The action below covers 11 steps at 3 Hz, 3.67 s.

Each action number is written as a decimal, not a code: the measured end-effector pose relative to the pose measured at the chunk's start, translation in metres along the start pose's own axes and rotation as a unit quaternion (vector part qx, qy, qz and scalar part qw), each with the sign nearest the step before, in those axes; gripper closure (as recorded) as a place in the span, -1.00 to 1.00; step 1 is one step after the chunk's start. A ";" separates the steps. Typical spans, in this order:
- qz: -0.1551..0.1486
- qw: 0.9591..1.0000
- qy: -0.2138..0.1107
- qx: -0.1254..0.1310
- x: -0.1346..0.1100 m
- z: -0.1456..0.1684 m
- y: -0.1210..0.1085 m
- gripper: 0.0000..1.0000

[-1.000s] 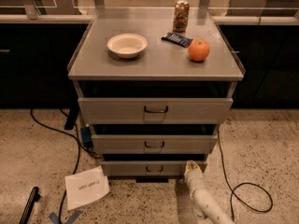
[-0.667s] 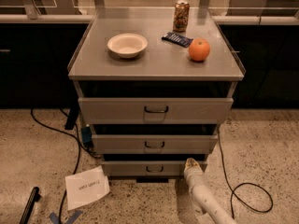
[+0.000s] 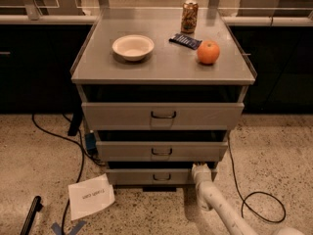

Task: Open bottom drawer

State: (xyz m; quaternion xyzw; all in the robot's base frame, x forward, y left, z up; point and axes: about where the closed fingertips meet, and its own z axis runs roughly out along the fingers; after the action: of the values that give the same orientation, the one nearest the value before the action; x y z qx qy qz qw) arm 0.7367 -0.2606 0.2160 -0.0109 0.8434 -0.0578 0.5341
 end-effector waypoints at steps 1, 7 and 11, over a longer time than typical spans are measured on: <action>0.001 1.000 0.002 0.001 0.000 0.003 0.000 1.00; 0.084 0.981 0.173 -0.004 0.031 -0.010 0.002 1.00; 0.105 0.970 0.220 -0.017 0.049 -0.040 0.008 1.00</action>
Offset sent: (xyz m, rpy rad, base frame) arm -0.0008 0.0036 -0.0215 0.0234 0.1085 -0.0259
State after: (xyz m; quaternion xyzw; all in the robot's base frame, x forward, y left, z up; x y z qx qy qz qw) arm 0.6800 -0.2529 0.1876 0.0820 0.9375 0.0123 0.3381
